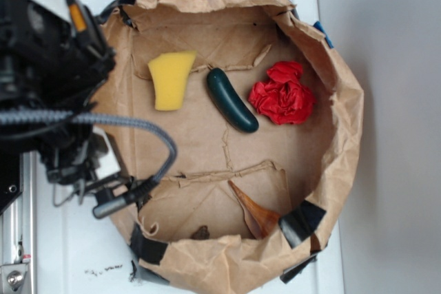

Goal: Grab the green sponge.

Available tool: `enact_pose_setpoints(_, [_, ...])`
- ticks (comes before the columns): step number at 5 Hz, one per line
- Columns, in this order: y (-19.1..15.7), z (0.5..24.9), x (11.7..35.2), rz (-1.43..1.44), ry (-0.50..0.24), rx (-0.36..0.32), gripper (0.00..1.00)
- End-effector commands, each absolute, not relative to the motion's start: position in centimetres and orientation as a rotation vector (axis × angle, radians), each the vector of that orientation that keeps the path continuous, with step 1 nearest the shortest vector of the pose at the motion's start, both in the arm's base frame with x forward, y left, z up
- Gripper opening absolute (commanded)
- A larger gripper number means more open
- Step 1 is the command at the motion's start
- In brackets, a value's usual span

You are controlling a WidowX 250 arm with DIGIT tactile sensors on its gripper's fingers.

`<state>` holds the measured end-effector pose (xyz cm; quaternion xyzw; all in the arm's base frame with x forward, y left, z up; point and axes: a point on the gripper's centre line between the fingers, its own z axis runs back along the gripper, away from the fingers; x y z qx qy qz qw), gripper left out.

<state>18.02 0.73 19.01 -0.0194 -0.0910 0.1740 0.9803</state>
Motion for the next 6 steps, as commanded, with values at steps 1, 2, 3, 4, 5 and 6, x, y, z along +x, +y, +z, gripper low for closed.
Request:
enact_pose_setpoints(1, [1.7, 19.5, 20.7, 0.483, -0.233, -0.025, 1.0])
enact_pose_setpoints(2, [1.6, 18.8, 23.8, 0.549, -0.246, -0.029, 1.0])
enact_pose_setpoints(3, [2.8, 18.1, 25.9, 0.766, -0.237, -0.008, 1.0])
enact_pose_setpoints(4, [3.7, 16.3, 25.5, 0.863, -0.144, -0.052, 1.0])
enact_pose_setpoints(5, [2.8, 14.6, 28.3, 0.99, -0.127, -0.047, 1.0])
enact_pose_setpoints(6, [3.2, 13.2, 24.1, 1.049, -0.101, -0.042, 1.0])
